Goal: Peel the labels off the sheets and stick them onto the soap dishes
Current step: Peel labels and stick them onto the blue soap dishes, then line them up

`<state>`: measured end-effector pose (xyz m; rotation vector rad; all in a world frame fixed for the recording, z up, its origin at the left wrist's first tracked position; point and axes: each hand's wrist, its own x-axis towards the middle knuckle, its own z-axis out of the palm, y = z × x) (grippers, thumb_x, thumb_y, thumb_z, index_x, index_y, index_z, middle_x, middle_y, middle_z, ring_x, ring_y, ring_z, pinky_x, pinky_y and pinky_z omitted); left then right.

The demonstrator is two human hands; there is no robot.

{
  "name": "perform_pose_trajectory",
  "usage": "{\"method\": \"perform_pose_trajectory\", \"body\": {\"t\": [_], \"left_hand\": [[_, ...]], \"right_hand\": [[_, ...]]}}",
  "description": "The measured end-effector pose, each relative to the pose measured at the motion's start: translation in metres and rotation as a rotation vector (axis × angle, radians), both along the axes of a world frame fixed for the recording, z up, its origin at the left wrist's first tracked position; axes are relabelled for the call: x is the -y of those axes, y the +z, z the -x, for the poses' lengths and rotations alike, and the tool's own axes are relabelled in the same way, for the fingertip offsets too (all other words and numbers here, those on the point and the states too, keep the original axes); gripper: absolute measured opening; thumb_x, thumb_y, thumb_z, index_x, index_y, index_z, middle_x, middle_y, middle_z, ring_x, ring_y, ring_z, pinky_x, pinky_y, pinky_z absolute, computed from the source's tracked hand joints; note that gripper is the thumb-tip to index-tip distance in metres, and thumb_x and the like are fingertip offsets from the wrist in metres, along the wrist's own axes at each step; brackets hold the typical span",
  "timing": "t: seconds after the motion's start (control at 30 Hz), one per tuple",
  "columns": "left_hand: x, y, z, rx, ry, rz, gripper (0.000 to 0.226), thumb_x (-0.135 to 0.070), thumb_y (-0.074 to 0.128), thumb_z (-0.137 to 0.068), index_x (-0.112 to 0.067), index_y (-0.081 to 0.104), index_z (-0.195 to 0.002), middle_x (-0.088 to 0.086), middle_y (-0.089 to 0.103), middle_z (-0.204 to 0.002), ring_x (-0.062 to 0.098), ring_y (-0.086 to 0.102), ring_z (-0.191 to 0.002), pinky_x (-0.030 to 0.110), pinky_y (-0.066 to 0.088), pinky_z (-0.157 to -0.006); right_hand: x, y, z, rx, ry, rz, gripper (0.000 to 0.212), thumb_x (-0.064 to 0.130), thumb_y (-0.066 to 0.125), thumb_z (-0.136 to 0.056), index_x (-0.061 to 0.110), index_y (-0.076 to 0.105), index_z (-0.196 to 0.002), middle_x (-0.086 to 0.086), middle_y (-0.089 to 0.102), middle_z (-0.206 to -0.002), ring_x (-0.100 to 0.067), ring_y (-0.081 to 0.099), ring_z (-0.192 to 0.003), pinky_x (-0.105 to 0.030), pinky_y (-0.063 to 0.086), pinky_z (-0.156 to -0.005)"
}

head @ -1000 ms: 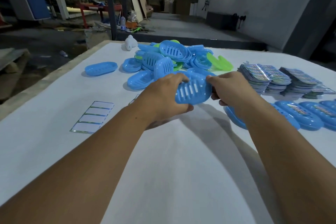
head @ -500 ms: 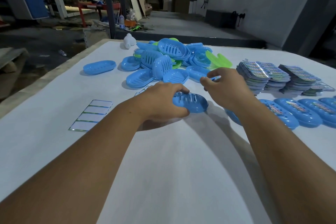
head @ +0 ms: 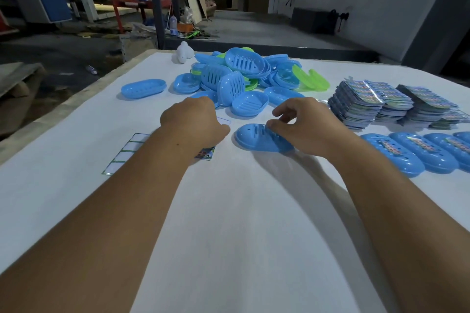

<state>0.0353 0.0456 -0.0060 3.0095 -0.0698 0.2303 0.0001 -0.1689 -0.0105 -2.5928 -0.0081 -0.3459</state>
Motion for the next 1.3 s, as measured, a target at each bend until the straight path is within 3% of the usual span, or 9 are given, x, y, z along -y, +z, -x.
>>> {"method": "perform_pose_trajectory", "body": {"t": [0.1,0.33,0.53,0.63,0.73,0.83,0.93,1.17,1.3], "left_hand": [[0.0,0.0,-0.002,-0.014,0.021,0.02,0.034,-0.045,0.066,-0.083,-0.022,0.059,-0.107,-0.002,0.052,-0.081,0.015,0.05,-0.068,0.026,0.03,-0.05],[-0.005,0.001,-0.004,-0.035,0.006,0.149,0.052,-0.046,0.076,-0.075,-0.017,0.057,-0.114,0.005,0.06,-0.108,0.026,0.059,-0.097,0.032,0.044,-0.068],[-0.01,0.008,-0.003,-0.114,0.016,0.307,0.046,-0.038,0.083,-0.073,-0.015,0.068,-0.11,-0.006,0.051,-0.077,0.01,0.049,-0.067,0.024,0.037,-0.052],[-0.013,0.011,-0.003,-0.171,0.033,0.422,0.06,-0.037,0.089,-0.068,-0.021,0.063,-0.119,-0.005,0.056,-0.084,0.011,0.059,-0.075,0.027,0.042,-0.055],[-0.014,0.009,-0.004,-0.214,0.043,0.545,0.07,-0.031,0.094,-0.063,-0.024,0.062,-0.125,0.0,0.065,-0.098,0.021,0.068,-0.086,0.035,0.057,-0.073],[-0.014,0.01,-0.008,-0.162,0.068,0.576,0.055,-0.026,0.094,-0.065,-0.024,0.067,-0.113,0.002,0.067,-0.091,0.019,0.068,-0.077,0.031,0.054,-0.062],[-0.016,0.011,-0.011,-0.085,0.073,0.545,0.048,-0.025,0.093,-0.066,-0.024,0.069,-0.107,-0.004,0.059,-0.079,0.015,0.063,-0.073,0.026,0.041,-0.052],[-0.019,0.002,-0.016,0.115,0.089,0.357,0.04,-0.034,0.089,-0.068,-0.012,0.068,-0.094,0.005,0.068,-0.088,0.023,0.065,-0.081,0.031,0.047,-0.061],[-0.018,0.0,-0.016,0.25,0.103,0.286,0.024,-0.04,0.083,-0.072,-0.024,0.065,-0.074,-0.001,0.065,-0.076,0.021,0.062,-0.075,0.027,0.037,-0.051]], "right_hand": [[0.001,0.0,0.0,-0.005,0.007,0.009,0.034,0.045,0.07,-0.091,0.025,0.069,-0.118,0.014,0.066,-0.095,-0.012,0.059,-0.09,-0.027,0.042,-0.077],[0.0,0.0,0.0,-0.02,0.011,0.008,0.034,0.045,0.069,-0.091,0.024,0.069,-0.119,0.011,0.067,-0.101,-0.013,0.061,-0.092,-0.028,0.046,-0.077],[0.0,-0.001,0.0,-0.009,0.015,0.007,0.033,0.044,0.069,-0.091,0.024,0.069,-0.117,0.01,0.068,-0.1,-0.013,0.06,-0.09,-0.028,0.044,-0.076],[0.001,-0.002,-0.001,-0.003,0.016,0.004,0.033,0.043,0.069,-0.092,0.023,0.069,-0.118,0.011,0.067,-0.098,-0.013,0.06,-0.091,-0.028,0.044,-0.076],[0.001,-0.002,-0.002,0.0,0.013,0.001,0.033,0.043,0.069,-0.092,0.024,0.069,-0.118,0.011,0.067,-0.098,-0.012,0.06,-0.089,-0.028,0.045,-0.075],[0.001,-0.002,-0.001,0.003,0.007,-0.002,0.033,0.044,0.069,-0.092,0.024,0.069,-0.118,0.012,0.067,-0.097,-0.012,0.06,-0.088,-0.028,0.044,-0.074],[0.001,-0.003,-0.001,0.003,0.005,-0.002,0.033,0.044,0.069,-0.091,0.024,0.069,-0.118,0.013,0.067,-0.097,-0.011,0.06,-0.087,-0.028,0.043,-0.074],[0.0,-0.002,0.0,0.002,0.005,-0.002,0.033,0.044,0.068,-0.092,0.024,0.069,-0.118,0.012,0.067,-0.097,-0.012,0.06,-0.09,-0.028,0.043,-0.076],[-0.001,-0.003,0.0,-0.005,0.005,-0.018,0.032,0.044,0.068,-0.092,0.025,0.069,-0.116,0.014,0.067,-0.097,-0.007,0.058,-0.077,-0.026,0.043,-0.067]]}}
